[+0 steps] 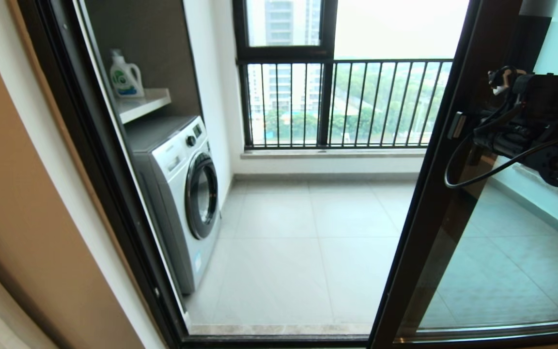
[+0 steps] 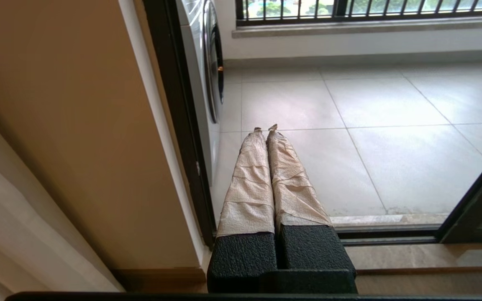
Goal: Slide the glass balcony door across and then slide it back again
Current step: Open the slid door
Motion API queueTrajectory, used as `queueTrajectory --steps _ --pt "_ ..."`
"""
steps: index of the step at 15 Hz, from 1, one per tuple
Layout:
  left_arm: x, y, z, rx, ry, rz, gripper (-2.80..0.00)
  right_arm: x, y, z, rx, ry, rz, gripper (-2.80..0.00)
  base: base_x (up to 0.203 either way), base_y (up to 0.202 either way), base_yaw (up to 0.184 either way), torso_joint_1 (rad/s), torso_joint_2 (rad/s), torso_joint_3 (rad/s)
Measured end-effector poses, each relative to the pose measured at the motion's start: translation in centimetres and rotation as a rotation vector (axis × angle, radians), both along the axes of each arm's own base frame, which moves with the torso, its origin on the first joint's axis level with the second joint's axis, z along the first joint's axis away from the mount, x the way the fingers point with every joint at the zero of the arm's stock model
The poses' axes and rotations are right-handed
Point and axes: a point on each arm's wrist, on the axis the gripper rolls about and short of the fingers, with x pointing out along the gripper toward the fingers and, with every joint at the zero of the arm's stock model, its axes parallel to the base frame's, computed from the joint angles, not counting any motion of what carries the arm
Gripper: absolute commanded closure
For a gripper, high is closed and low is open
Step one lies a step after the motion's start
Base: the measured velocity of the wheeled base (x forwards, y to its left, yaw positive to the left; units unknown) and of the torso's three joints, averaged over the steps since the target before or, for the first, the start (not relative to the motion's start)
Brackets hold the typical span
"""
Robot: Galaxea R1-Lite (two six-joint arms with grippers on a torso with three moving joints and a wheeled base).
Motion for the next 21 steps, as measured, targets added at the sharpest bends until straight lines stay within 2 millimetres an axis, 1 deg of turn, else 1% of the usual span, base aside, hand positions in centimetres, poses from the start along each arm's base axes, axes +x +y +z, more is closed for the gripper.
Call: queueTrajectory --steps 3,9,14,21 --pt "0.0 0.0 0.0 0.000 0.001 0.001 0.00 -0.2 -1.4 -0.2 0.002 0.006 -0.005 0.00 0.000 0.000 0.000 0.000 0.00 0.000" --pt "0.0 0.0 0.0 0.000 0.001 0.000 0.00 -0.4 -3.0 -0.2 0.001 -0.012 -0.032 0.00 0.000 0.000 0.000 0.000 0.00 0.000" --pt "0.0 0.0 0.0 0.000 0.000 0.000 0.00 -0.9 -5.7 -0.2 0.003 -0.010 -0.039 0.00 0.000 0.000 0.000 0.000 0.00 0.000" --pt "0.0 0.0 0.0 0.001 0.001 0.000 0.00 -1.4 -8.2 0.0 -0.005 -0.018 -0.080 0.00 0.000 0.000 0.000 0.000 0.00 0.000"
